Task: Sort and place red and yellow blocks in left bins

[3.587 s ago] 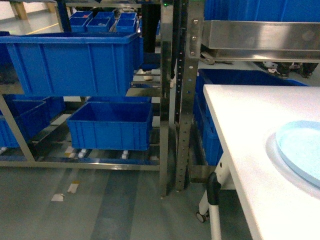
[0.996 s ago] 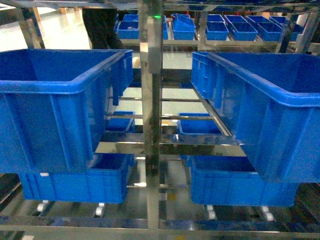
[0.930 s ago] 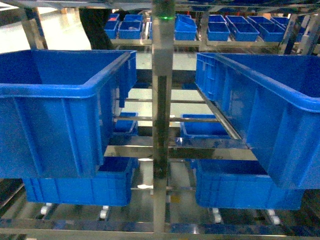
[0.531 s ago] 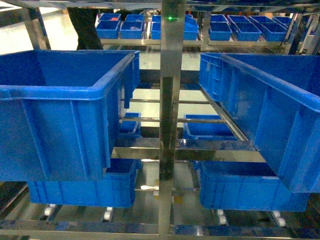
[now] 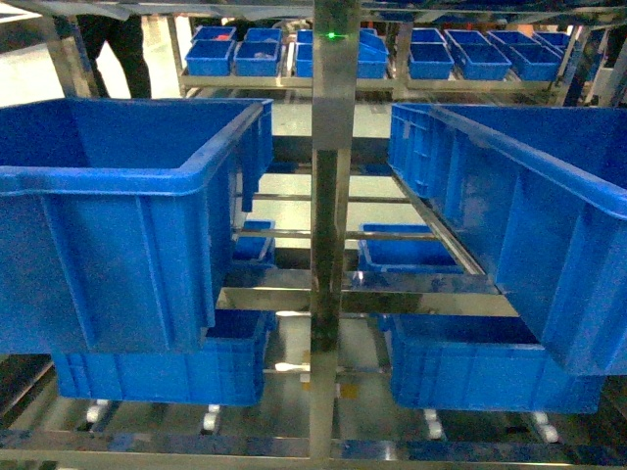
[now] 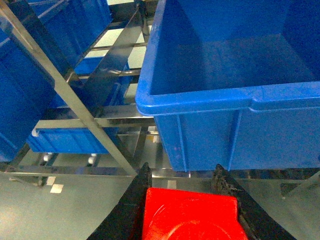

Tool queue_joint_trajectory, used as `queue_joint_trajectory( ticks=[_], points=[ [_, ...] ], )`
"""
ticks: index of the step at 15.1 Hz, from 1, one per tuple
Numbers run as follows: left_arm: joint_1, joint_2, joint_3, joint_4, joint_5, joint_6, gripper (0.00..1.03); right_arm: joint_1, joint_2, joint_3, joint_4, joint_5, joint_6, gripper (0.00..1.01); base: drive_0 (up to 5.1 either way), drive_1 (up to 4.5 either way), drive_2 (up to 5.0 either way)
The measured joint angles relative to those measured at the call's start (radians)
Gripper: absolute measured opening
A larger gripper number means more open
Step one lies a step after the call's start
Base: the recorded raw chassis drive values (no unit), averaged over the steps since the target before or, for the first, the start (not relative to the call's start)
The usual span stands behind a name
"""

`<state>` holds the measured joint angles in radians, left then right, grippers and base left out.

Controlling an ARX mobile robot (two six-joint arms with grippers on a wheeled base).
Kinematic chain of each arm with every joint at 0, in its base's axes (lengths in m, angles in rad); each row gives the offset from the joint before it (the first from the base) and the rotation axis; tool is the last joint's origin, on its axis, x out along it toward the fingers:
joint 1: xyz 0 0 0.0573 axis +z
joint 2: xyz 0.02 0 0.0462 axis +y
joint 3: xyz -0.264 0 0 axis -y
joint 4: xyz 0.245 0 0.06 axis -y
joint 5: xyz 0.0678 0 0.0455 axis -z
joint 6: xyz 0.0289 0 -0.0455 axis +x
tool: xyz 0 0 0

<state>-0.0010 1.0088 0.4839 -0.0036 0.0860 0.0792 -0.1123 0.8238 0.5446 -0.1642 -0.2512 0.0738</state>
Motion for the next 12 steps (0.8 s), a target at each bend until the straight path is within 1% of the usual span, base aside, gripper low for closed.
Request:
queue_joint_trajectory(
  ticks=[12],
  points=[
    [0.000, 0.000, 0.000, 0.004, 0.000, 0.000, 0.26, 0.000, 0.000, 0.000, 0.000, 0.000, 0.000, 0.28, 0.0, 0.00, 0.0]
  ],
)
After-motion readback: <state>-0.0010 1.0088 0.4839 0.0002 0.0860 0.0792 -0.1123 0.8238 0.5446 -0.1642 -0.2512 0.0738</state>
